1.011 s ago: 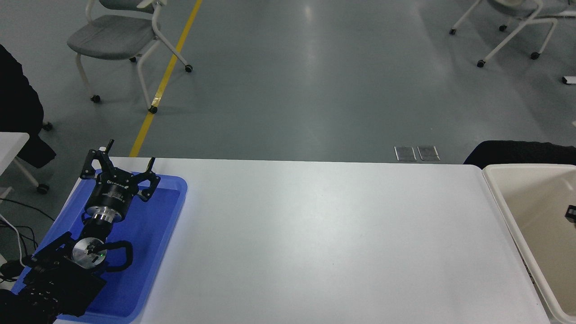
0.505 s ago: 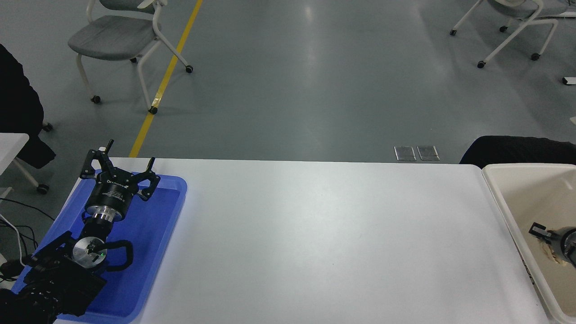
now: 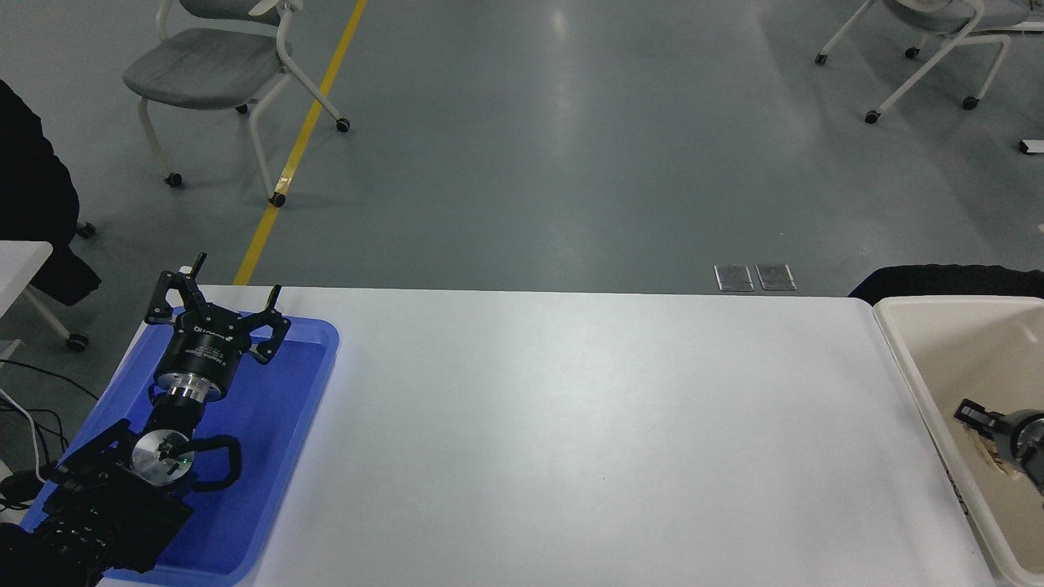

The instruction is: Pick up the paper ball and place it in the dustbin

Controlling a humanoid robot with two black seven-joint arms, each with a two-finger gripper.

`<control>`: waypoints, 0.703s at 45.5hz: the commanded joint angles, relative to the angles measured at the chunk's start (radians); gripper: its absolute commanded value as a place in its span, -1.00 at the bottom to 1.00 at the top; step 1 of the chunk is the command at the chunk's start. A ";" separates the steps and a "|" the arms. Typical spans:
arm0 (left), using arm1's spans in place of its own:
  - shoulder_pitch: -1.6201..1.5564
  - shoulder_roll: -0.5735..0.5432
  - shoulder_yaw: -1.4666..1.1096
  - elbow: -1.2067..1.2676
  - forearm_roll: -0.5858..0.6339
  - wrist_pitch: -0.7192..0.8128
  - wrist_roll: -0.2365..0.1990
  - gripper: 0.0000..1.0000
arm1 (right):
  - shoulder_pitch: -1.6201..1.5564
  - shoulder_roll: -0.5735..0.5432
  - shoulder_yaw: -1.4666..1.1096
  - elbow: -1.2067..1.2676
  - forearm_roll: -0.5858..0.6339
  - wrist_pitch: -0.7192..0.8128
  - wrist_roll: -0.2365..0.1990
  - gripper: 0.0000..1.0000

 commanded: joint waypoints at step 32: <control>0.000 0.000 0.000 0.000 0.000 0.000 -0.002 1.00 | -0.035 -0.059 1.216 0.658 0.313 -0.003 0.002 1.00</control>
